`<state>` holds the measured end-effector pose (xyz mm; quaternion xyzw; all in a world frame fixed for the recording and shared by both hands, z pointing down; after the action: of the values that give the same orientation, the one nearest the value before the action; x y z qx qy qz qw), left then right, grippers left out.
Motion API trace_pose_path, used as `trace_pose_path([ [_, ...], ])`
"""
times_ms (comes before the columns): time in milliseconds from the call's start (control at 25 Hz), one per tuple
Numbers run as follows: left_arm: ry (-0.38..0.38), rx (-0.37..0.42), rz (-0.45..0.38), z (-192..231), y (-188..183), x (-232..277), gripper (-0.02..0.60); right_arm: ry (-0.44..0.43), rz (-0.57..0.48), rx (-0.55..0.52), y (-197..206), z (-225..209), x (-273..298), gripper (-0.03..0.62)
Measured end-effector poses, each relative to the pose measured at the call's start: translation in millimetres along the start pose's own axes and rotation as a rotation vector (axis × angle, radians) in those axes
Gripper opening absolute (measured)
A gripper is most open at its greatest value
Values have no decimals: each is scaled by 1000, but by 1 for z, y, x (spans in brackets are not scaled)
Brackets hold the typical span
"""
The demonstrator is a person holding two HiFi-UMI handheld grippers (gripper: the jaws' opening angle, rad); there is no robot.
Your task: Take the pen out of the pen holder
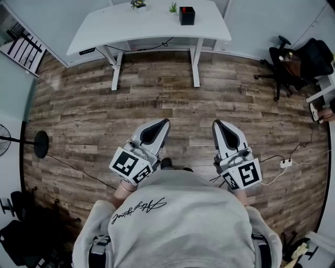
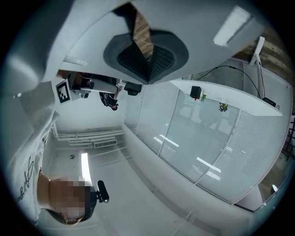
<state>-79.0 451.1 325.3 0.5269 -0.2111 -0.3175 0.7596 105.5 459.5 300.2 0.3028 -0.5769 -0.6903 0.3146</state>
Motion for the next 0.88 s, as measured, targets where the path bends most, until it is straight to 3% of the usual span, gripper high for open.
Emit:
trace_pose_path([
  [400, 9, 9, -9, 19, -7, -10, 0, 24, 5, 3, 3, 10, 18, 2],
  [680, 15, 80, 19, 34, -10, -12, 13, 46, -2, 9, 8, 20, 36, 7],
  [840, 5, 76, 7, 46, -16, -15, 182, 100, -6, 24, 10, 22, 43, 146],
  [880, 4, 73, 3, 50, -17, -16, 198, 119, -8, 30, 11, 21, 44, 181],
])
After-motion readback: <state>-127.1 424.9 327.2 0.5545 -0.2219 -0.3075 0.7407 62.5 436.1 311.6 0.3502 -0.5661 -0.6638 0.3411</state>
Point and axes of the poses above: the fingertips, and each gripper's own axes: x forward along the fingers, z to its left, y out of its underside, the point moved 4 cm from there along -x, backward along the fingers, and after that the axes turned 10 degrees about -x, right-handed, at the moved point
